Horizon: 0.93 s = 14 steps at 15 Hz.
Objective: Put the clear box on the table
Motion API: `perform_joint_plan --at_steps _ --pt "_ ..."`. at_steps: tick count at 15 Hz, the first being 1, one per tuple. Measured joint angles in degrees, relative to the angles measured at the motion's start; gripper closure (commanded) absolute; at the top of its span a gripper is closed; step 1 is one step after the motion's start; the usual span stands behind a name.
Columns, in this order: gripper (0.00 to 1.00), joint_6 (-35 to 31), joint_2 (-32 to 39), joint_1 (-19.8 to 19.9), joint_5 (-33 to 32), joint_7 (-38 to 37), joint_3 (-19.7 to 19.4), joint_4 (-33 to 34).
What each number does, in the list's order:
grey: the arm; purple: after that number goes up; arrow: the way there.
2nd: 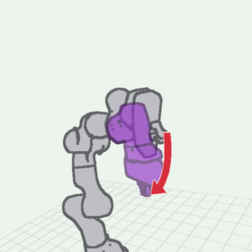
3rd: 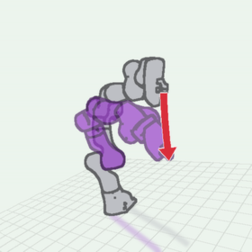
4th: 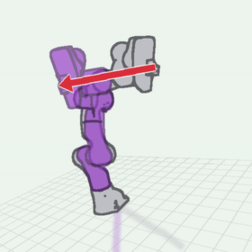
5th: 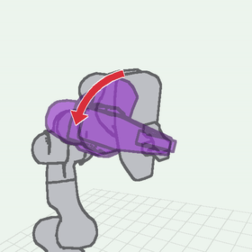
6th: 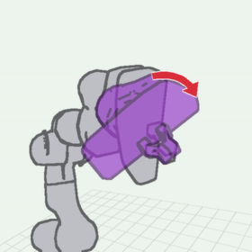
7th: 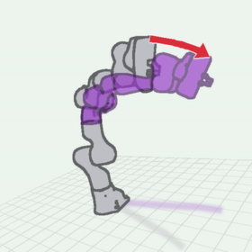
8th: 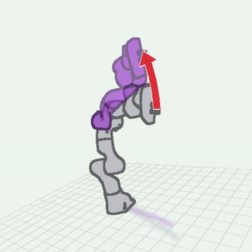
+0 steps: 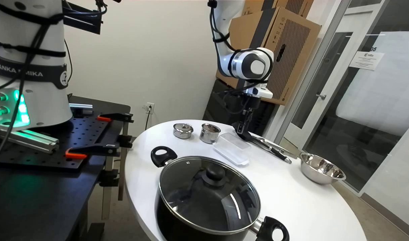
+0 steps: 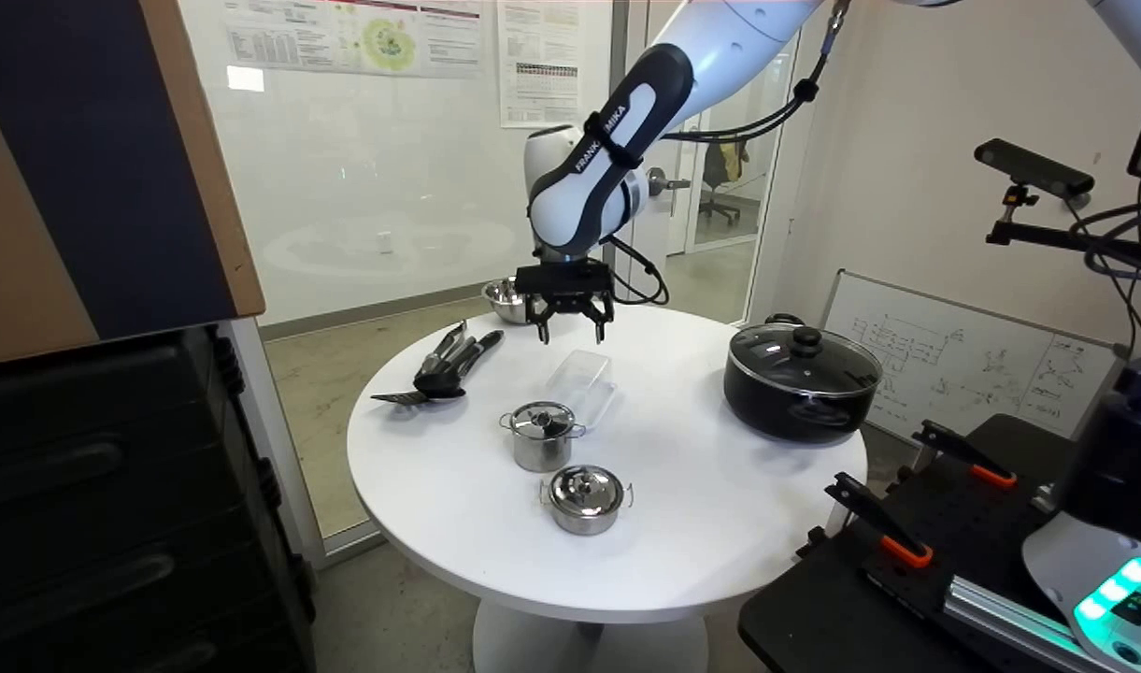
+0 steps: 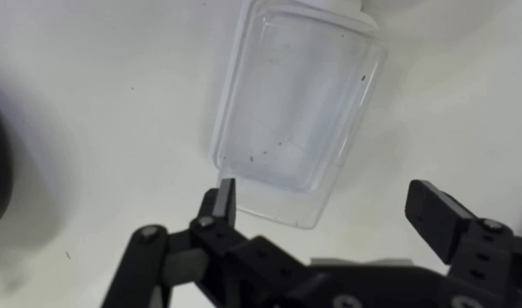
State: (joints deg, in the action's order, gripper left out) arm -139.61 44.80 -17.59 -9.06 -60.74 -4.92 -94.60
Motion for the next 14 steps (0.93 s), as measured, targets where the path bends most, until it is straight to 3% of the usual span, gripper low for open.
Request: perform_joint_plan --at_steps 14 --pt "0.0 -3.28 -0.27 -0.21 0.4 -1.9 -0.66 -3.16"
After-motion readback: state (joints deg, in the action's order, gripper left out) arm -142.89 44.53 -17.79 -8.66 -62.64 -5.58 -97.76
